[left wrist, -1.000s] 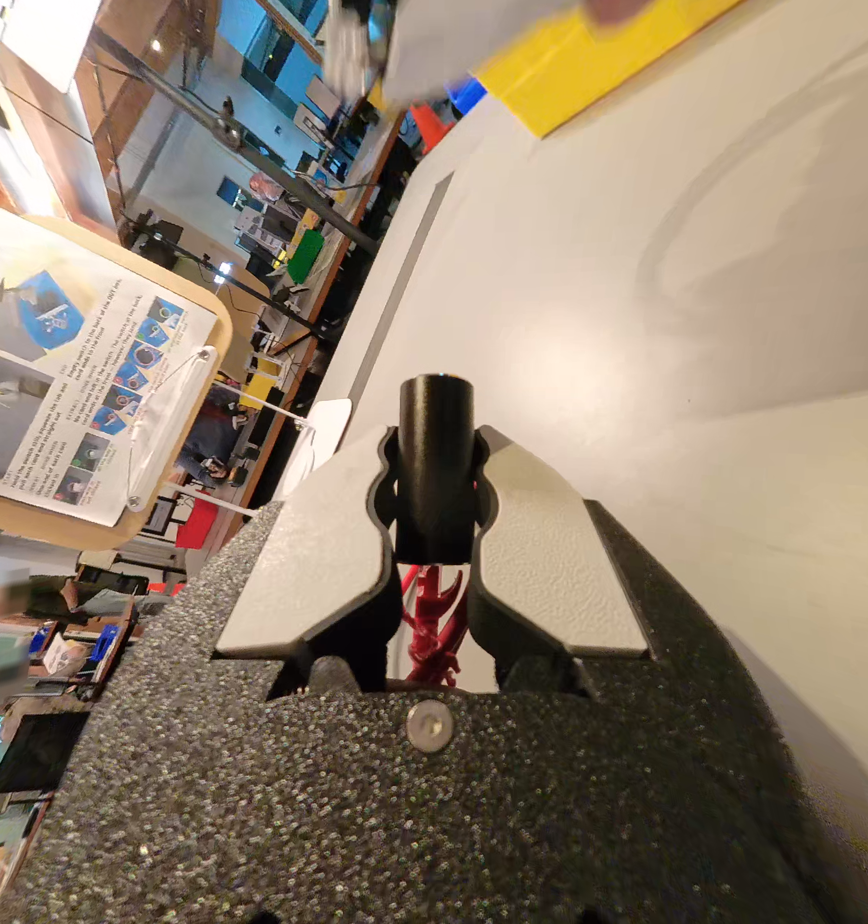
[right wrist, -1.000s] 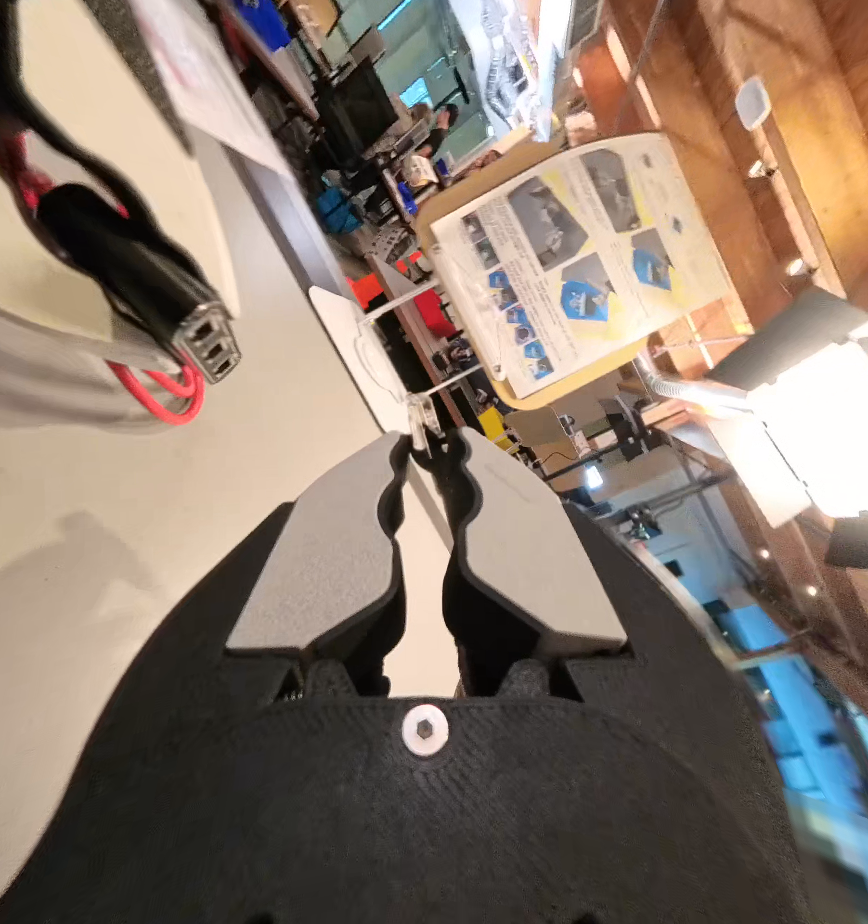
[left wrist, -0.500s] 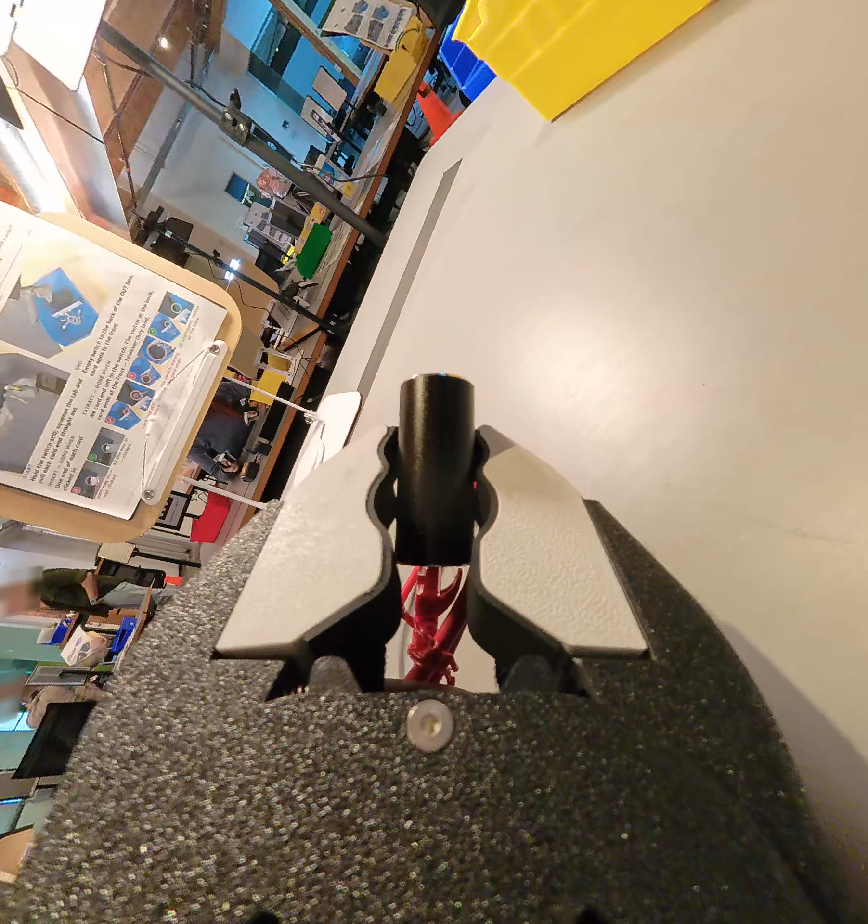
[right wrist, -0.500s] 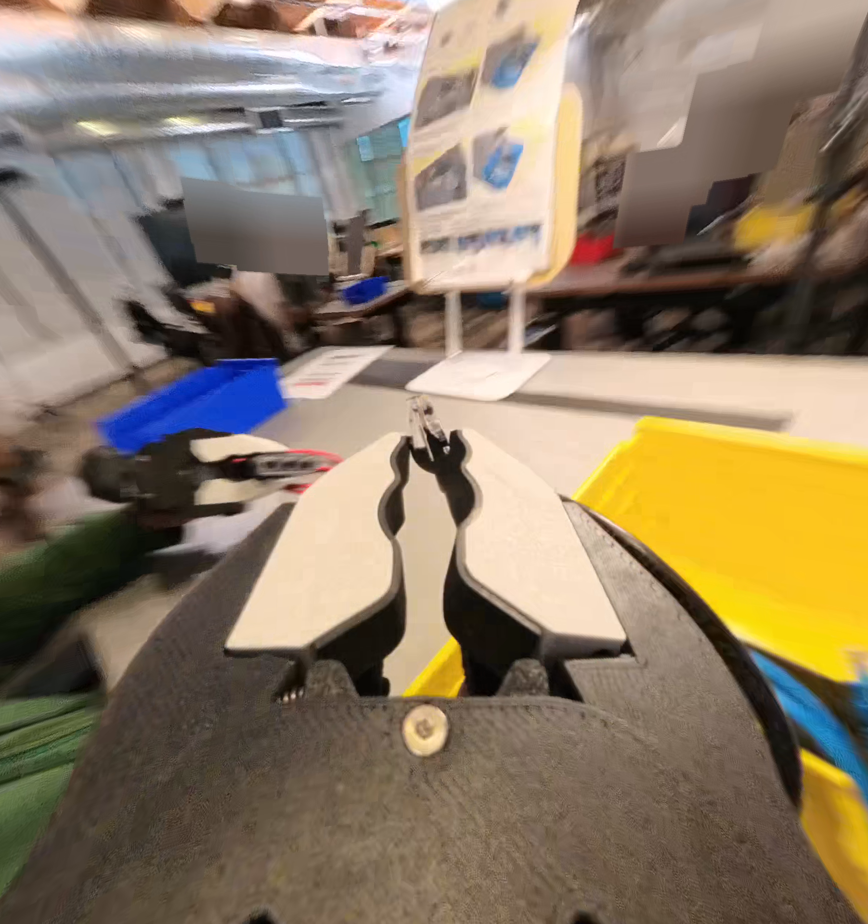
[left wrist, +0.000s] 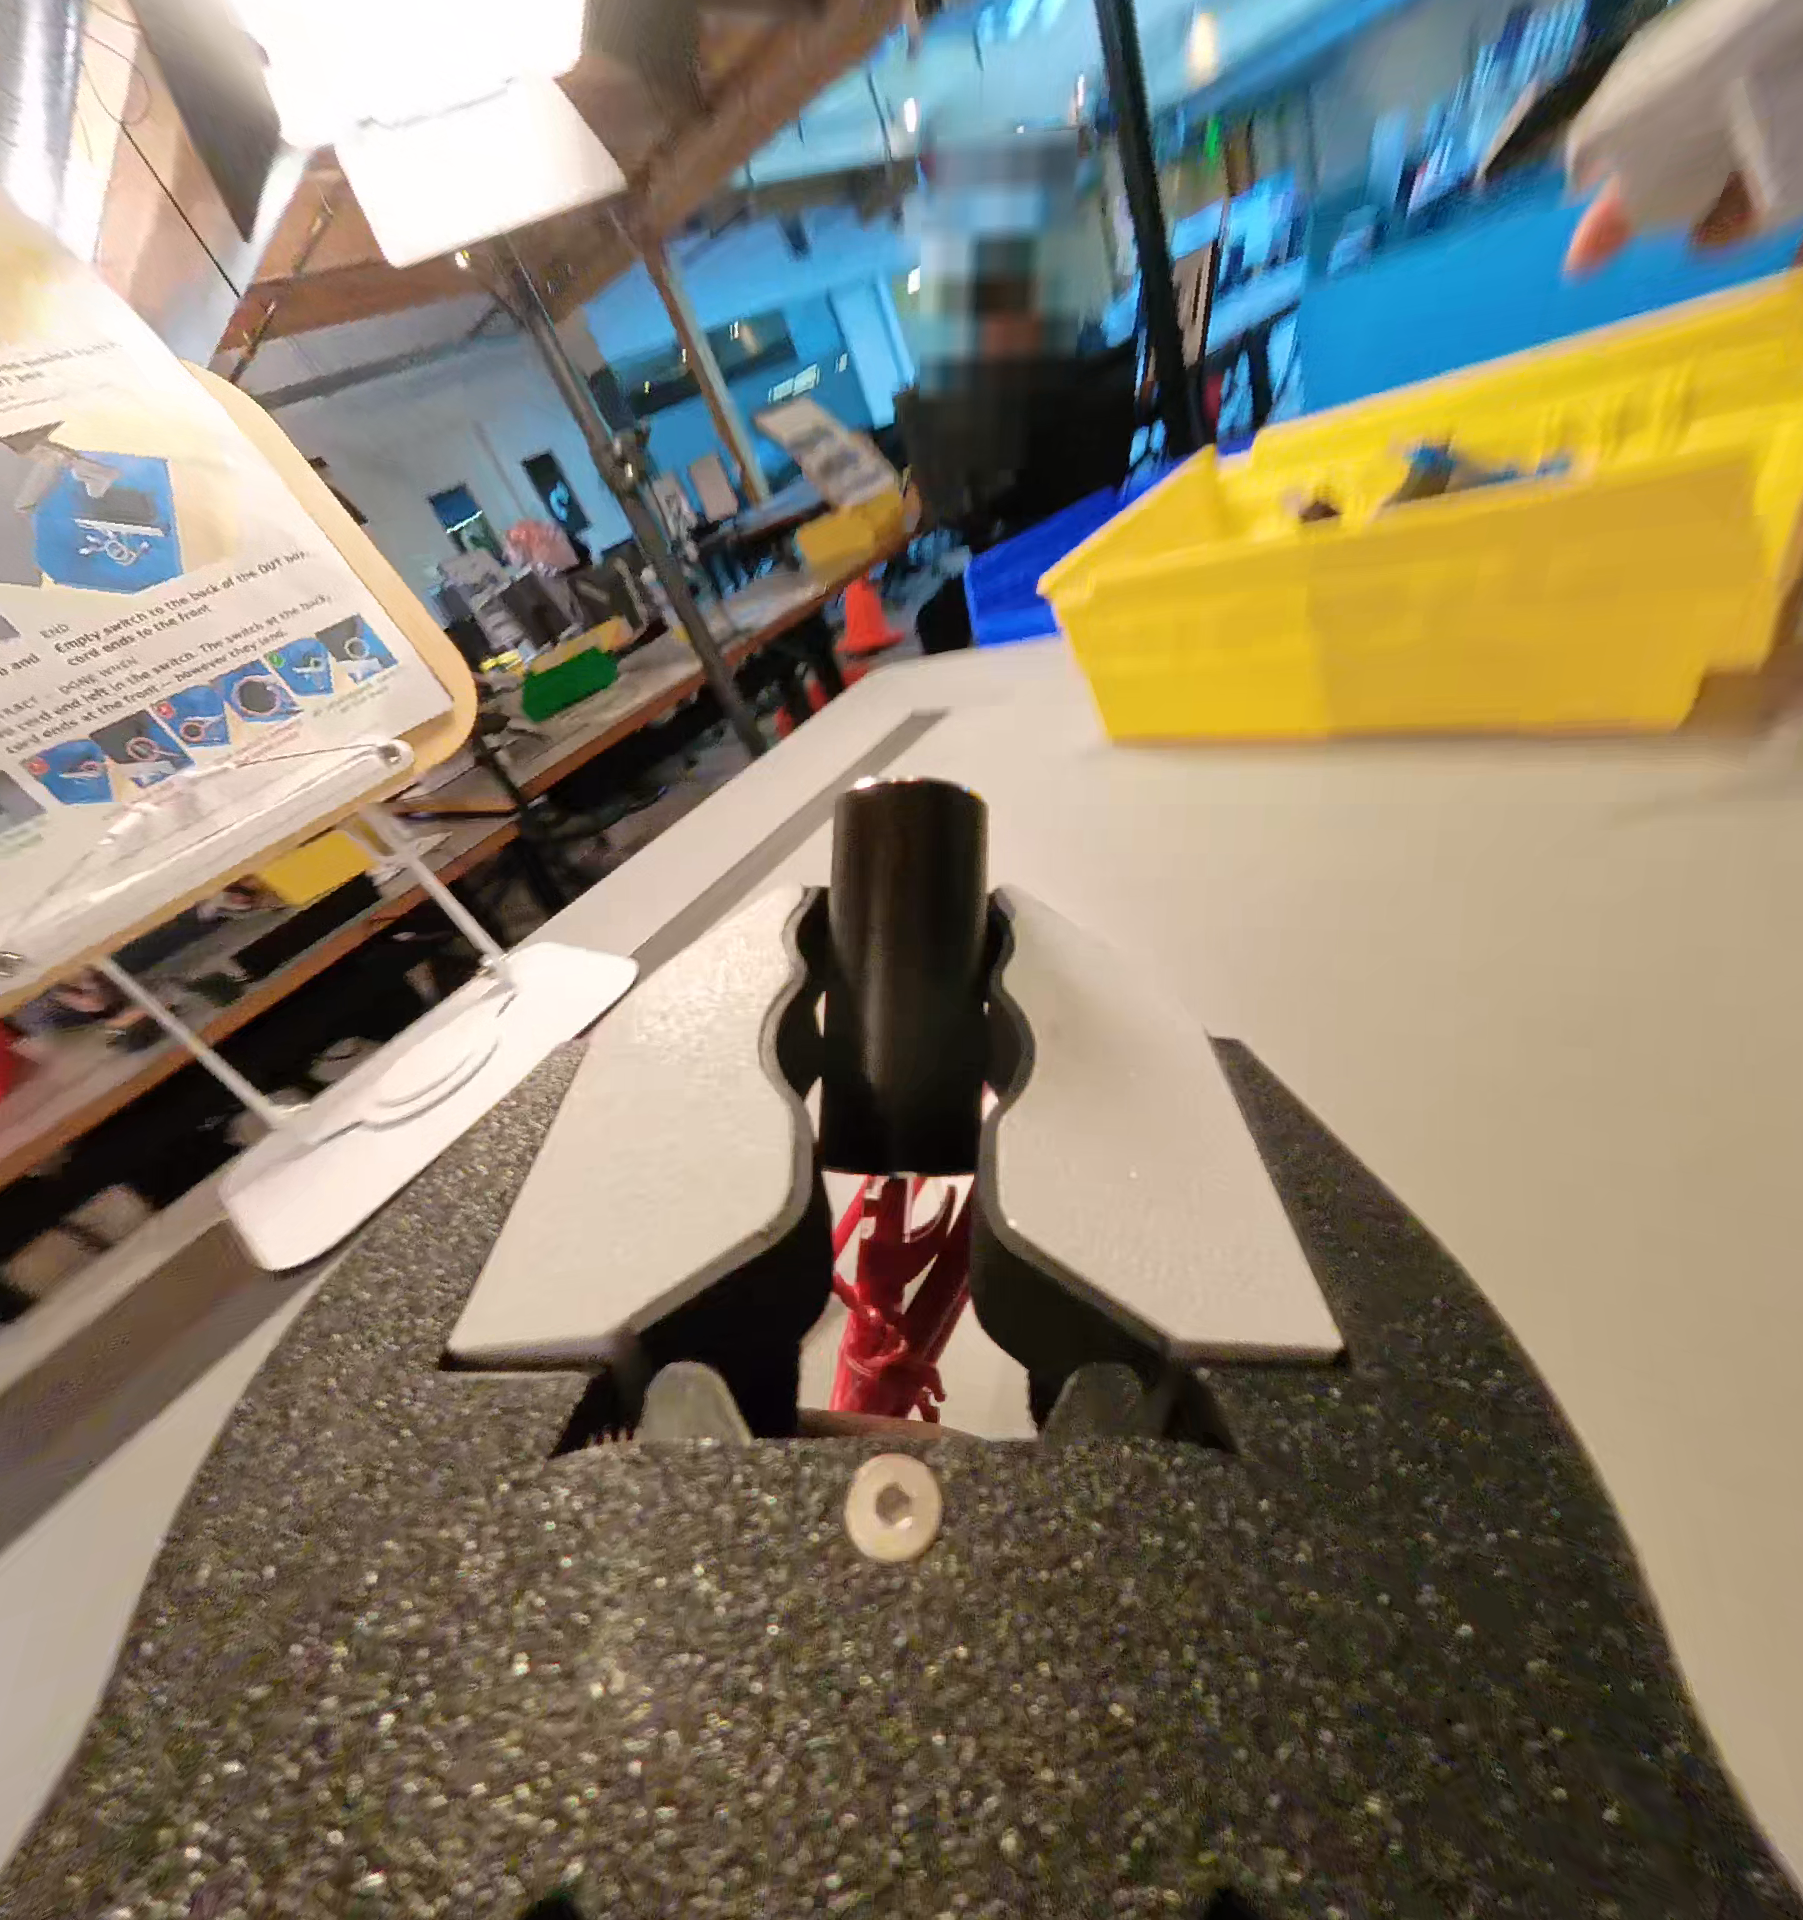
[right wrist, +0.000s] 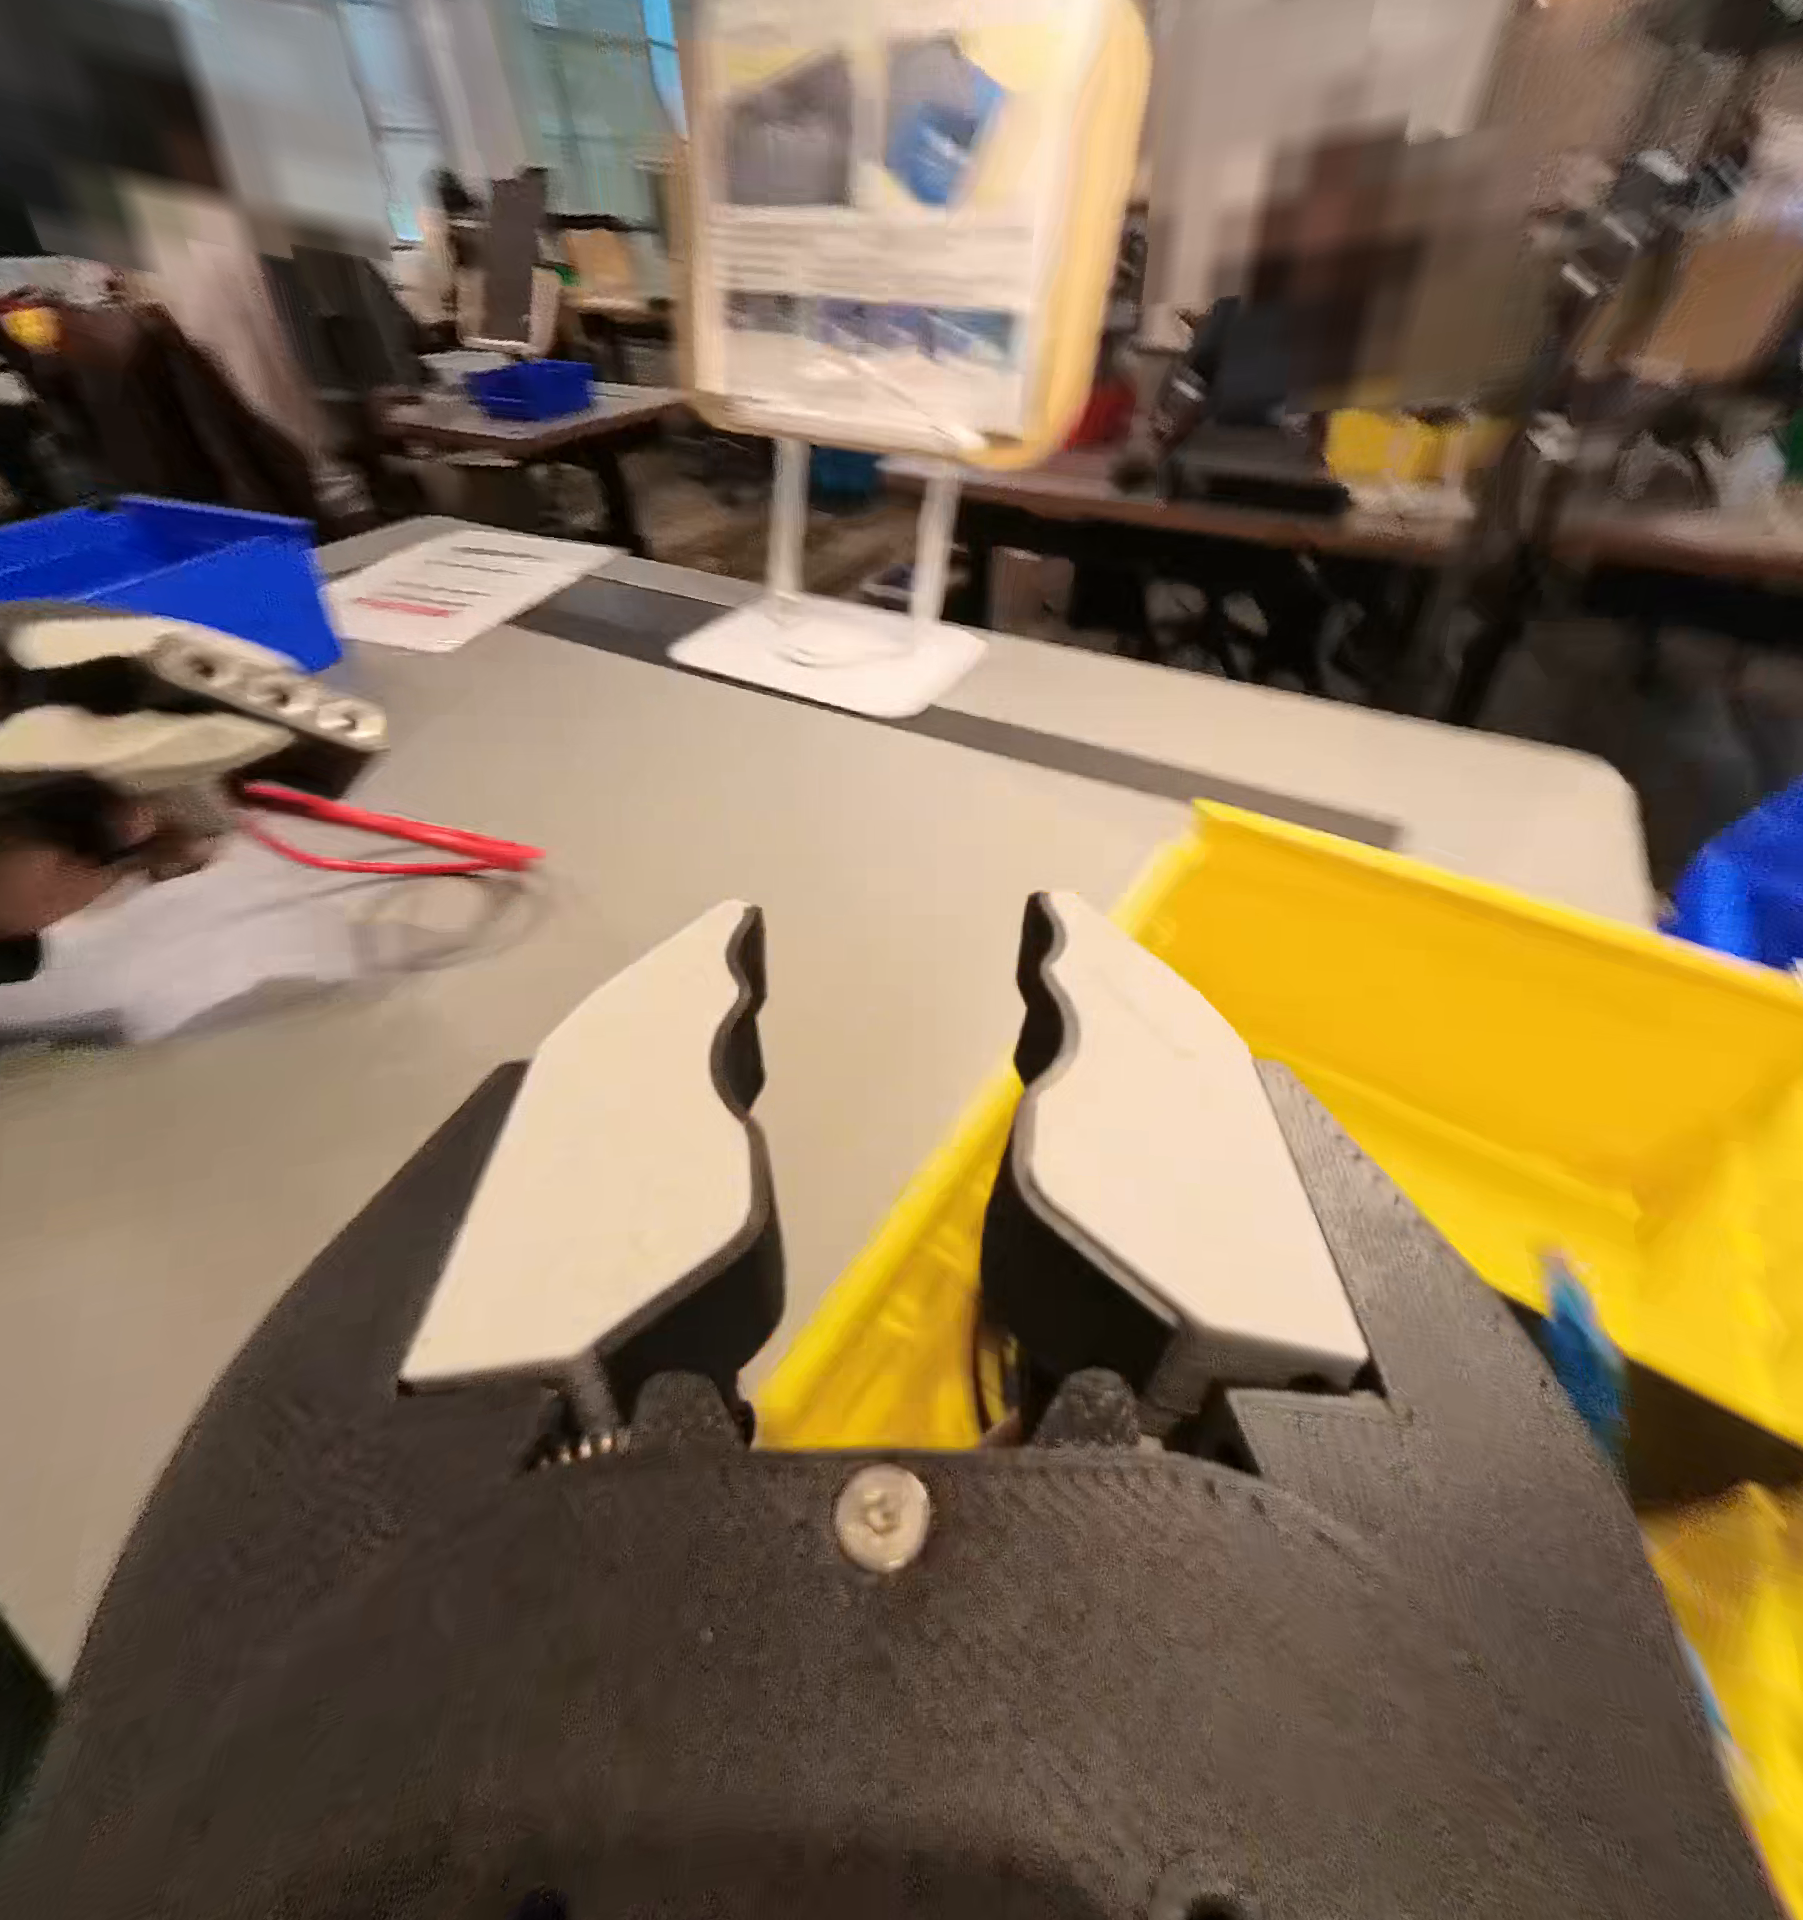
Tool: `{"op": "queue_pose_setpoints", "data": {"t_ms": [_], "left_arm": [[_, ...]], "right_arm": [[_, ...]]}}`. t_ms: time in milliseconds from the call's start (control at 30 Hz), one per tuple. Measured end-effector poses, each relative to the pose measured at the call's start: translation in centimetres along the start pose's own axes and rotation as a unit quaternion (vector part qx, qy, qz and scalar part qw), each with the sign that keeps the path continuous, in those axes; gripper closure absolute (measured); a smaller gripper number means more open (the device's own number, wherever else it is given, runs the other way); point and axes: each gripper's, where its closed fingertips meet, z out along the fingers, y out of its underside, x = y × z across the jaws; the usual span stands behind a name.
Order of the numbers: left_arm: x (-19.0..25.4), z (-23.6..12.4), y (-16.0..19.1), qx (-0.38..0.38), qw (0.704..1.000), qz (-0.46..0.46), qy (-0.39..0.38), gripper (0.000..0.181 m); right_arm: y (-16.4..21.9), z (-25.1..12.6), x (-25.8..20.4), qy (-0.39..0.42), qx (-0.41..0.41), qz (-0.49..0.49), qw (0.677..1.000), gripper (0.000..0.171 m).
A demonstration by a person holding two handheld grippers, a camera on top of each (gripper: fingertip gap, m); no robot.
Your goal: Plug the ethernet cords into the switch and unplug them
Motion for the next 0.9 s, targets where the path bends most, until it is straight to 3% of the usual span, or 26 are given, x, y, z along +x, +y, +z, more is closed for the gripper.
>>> {"op": "queue_pose_setpoints", "data": {"t_ms": [167, 267, 333, 433, 567, 600, 733, 900], "left_arm": [[0.4, -1.3, -3.6, 0.124, 0.98, -0.142, 0.069, 0.155], [1.3, -2.3, -5.0, 0.179, 0.956, -0.192, 0.127, 0.154], [1.8, -2.7, -5.3, 0.197, 0.945, -0.211, 0.153, 0.154], [2.5, -2.8, -5.7, 0.21, 0.926, -0.242, 0.198, 0.154], [4.5, -2.3, -5.7, 0.207, 0.904, -0.272, 0.256, 0.154], [5.0, -2.1, -5.4, 0.196, 0.908, -0.265, 0.259, 0.154], [6.1, -2.1, -4.7, 0.134, 0.928, -0.208, 0.277, 0.153], [6.6, -2.3, -2.0, 0.016, 0.967, -0.04, 0.253, 0.141]], "right_arm": [[0.0, 6.8, -14.7, -0.186, 0.006, -0.094, 0.978, 0.128], [2.4, 12.5, -20.1, -0.261, -0.01, -0.141, 0.955, 0.122], [3.0, 14.8, -22.9, -0.329, 0.015, -0.105, 0.938, 0.117], [3.6, 15.5, -25.6, -0.42, 0.016, 0.005, 0.908, 0.118], [4.8, 14.9, -27.0, -0.433, 0.053, -0.038, 0.899, 0.133], [4.4, 14.3, -27.1, -0.435, 0.073, -0.051, 0.896, 0.142], [4.4, 13.6, -26.5, -0.413, 0.083, -0.116, 0.9, 0.144], [6.6, 13.3, -25.7, -0.408, 0.03, -0.187, 0.893, 0.144]]}}
